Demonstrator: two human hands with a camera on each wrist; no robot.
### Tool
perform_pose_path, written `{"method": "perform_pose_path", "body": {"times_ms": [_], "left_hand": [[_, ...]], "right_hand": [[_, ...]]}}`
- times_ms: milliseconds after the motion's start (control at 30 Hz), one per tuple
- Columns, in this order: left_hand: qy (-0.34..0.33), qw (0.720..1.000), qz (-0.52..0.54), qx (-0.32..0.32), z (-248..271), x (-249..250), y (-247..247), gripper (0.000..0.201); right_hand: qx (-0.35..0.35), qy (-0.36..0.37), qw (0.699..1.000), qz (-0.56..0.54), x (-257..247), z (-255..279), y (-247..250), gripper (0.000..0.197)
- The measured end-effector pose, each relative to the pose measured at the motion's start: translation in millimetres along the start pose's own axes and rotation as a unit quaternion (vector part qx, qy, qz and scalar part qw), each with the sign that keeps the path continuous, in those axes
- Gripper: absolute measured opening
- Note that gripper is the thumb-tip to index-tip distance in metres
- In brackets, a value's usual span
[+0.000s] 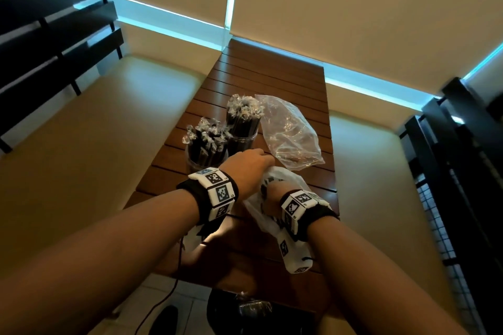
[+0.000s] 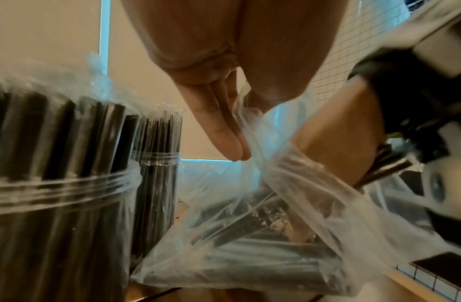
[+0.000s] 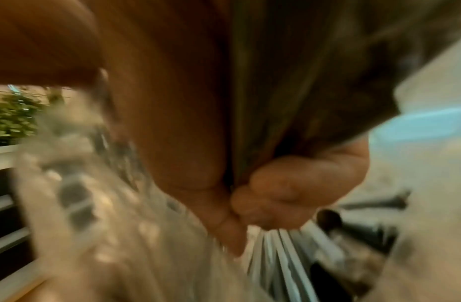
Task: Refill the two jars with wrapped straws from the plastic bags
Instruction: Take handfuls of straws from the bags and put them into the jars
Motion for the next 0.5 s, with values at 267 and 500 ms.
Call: {"method": "perform_pose_path", "body": {"times_ms": [267, 500], "left_hand": [[0.171, 0.984, 0.048, -0.003, -21, -25, -19, 0.009], [0.194, 0.979, -0.012, -0.058, -15, -38, -42, 0.021]], "right_hand": [[-0.013, 0.054, 0.995, 0.088, 51, 34, 77, 0.046], [0.059, 0.028, 0.995, 0.075, 83, 56, 155, 0.027]]}}
Point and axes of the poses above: each hand's wrist, its own z-axis away from the middle knuckle, its own y-axis out of the back of the hand, x = y × z, the point moved 5 cm from there along -z, towards the middle knuckle, and after that the axes turned 14 degrees about x, right-handed, at the moved point
